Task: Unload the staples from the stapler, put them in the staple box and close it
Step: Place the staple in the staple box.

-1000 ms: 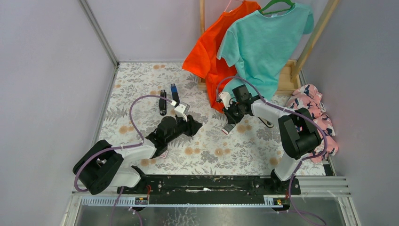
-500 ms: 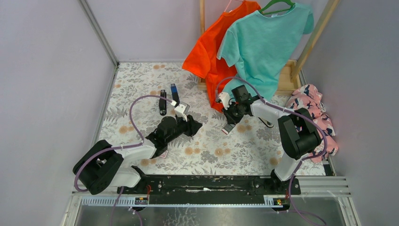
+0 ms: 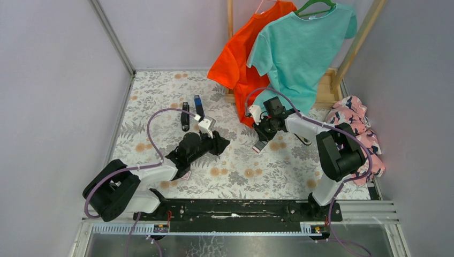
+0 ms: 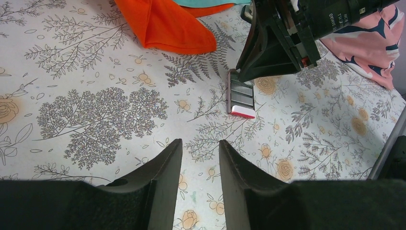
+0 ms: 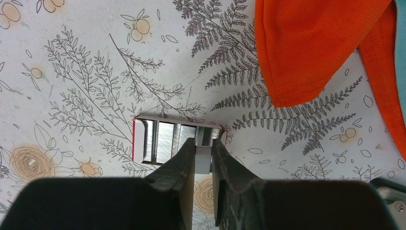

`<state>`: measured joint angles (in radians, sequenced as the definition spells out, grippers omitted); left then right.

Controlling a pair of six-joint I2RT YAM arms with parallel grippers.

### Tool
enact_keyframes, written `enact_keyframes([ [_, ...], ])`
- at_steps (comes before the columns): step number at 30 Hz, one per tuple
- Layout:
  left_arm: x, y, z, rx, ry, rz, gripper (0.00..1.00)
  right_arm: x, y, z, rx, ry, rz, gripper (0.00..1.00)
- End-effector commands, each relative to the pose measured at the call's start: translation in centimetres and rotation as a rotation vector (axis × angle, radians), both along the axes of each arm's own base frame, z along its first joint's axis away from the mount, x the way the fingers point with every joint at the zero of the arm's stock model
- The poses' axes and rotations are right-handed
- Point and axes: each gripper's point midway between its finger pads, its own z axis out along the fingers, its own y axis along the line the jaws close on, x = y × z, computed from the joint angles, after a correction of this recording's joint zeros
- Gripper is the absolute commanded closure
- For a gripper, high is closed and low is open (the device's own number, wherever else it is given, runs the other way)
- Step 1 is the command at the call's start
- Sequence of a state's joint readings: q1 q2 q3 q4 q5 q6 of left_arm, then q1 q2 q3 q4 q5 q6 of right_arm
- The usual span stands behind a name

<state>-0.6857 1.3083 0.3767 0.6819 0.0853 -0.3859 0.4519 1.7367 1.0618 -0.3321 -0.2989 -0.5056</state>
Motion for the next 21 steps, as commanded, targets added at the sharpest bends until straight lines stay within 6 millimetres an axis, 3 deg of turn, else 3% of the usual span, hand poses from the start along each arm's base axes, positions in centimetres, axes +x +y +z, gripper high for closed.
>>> enact_keyframes([
  [1, 0.57, 0.14, 1.87, -0.036, -0.072, 0.011, 0.58, -0.34, -0.10, 0.11, -0.021, -0.005, 0.019, 0.80],
  [21, 0.62, 0.03, 2.28, -0.042, -0.080, 0.007, 0.58, -0.66, 0.05, 0.26, -0.014, 0.015, 0.021, 0.77],
])
